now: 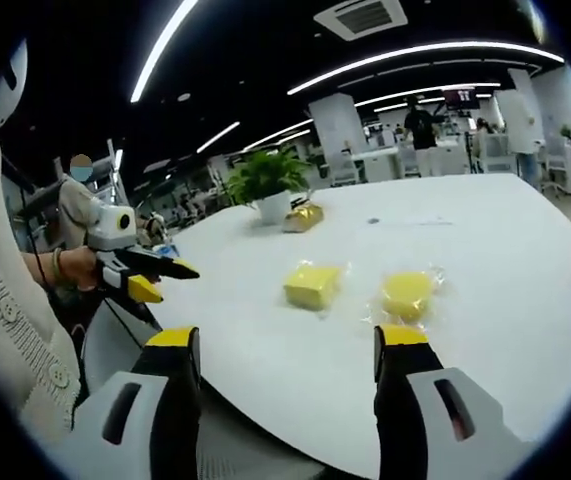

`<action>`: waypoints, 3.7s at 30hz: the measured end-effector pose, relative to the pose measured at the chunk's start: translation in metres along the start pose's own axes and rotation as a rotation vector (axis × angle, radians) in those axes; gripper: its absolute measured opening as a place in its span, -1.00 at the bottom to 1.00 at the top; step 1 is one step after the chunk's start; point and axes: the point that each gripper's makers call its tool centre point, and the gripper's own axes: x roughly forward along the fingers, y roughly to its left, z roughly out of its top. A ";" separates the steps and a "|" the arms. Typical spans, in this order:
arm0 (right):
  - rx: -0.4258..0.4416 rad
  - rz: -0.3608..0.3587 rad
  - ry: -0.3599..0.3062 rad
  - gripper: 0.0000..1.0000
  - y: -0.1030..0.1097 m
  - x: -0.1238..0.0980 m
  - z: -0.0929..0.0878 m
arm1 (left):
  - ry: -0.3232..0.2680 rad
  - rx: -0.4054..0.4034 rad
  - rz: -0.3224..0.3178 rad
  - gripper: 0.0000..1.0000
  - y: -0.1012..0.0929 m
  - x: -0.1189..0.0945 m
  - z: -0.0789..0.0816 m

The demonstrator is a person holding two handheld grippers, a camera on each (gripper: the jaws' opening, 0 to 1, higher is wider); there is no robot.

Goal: Compare the silicone blocks by pressing each to a similar depth, holding the contact briefly, and releasing to observe deformation and rebound differences across the visible hardness samples.

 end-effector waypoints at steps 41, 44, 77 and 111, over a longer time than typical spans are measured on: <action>0.154 -0.078 -0.009 0.28 -0.046 0.001 -0.009 | -0.010 -0.850 -0.010 0.12 0.086 0.263 0.075; 0.166 -0.089 -0.006 0.28 -0.052 -0.001 -0.012 | 0.009 -0.903 -0.003 0.12 0.088 0.274 0.069; 0.213 -0.122 -0.006 0.22 -0.076 -0.004 -0.021 | 0.088 -0.845 0.049 -1.00 0.099 0.317 0.046; 0.068 -0.108 -0.031 0.17 -0.049 -0.026 0.015 | 0.025 -0.203 -0.092 -1.00 0.022 0.261 0.109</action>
